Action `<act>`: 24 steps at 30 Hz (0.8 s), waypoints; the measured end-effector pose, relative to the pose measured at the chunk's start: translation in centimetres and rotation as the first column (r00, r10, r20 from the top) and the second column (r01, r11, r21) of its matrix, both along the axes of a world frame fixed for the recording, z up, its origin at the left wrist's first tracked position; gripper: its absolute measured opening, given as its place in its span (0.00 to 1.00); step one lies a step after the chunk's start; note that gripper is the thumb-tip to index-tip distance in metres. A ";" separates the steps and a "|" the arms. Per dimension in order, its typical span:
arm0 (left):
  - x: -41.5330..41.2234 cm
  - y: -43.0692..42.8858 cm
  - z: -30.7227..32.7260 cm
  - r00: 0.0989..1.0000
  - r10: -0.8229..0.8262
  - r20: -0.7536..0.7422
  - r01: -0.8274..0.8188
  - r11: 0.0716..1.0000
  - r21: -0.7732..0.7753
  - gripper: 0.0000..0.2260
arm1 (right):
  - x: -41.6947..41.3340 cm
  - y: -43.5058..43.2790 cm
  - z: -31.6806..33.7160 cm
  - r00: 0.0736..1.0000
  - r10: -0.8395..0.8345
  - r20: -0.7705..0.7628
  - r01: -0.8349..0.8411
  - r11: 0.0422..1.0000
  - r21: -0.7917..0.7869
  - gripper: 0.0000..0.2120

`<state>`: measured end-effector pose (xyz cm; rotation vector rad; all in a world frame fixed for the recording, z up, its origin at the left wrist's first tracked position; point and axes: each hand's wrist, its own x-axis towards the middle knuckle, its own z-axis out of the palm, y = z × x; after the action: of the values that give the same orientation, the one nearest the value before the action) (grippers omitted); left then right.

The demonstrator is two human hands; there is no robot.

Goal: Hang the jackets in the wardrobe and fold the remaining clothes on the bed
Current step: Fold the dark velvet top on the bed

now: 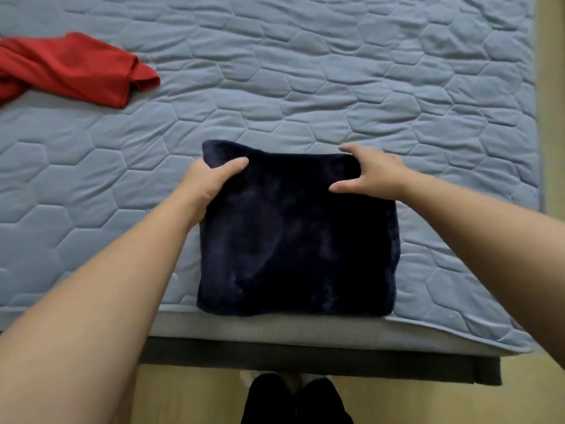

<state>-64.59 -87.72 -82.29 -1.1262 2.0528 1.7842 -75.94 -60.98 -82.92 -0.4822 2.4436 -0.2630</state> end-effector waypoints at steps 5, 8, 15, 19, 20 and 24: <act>2.9 -0.3 3.3 0.869 -0.494 0.002 0.494 0.869 -0.008 0.14 | 1.3 0.6 3.3 0.933 0.350 0.083 -0.345 0.936 -0.075 0.17; 5.0 -0.1 4.2 0.709 -0.698 0.100 0.699 0.714 0.033 0.10 | 3.9 1.0 3.4 0.822 0.567 0.052 -0.568 0.823 0.001 0.22; 4.5 -0.7 4.0 0.796 -0.600 0.076 0.580 0.793 0.189 0.15 | 4.4 -1.6 3.2 0.875 0.455 0.167 -0.452 0.890 -0.057 0.31; 3.5 -1.7 1.4 0.999 -0.049 0.023 0.042 0.965 0.259 0.16 | 1.0 -2.3 2.5 0.888 0.201 0.413 -0.155 0.978 -0.141 0.06; 3.0 -1.9 0.5 1.000 0.017 0.012 -0.019 0.965 0.261 0.14 | 0.1 -2.4 2.1 0.901 0.117 0.417 -0.049 0.984 -0.169 0.04; 1.2 -1.4 -2.6 0.996 0.088 -0.003 -0.087 0.990 0.114 0.12 | -0.6 -3.0 -1.2 0.966 -0.067 0.251 0.126 0.965 -0.229 0.03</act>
<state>-63.44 -89.14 -84.92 -1.1945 1.9067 1.9227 -76.57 -64.02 -84.11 -0.4079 2.2086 -0.6319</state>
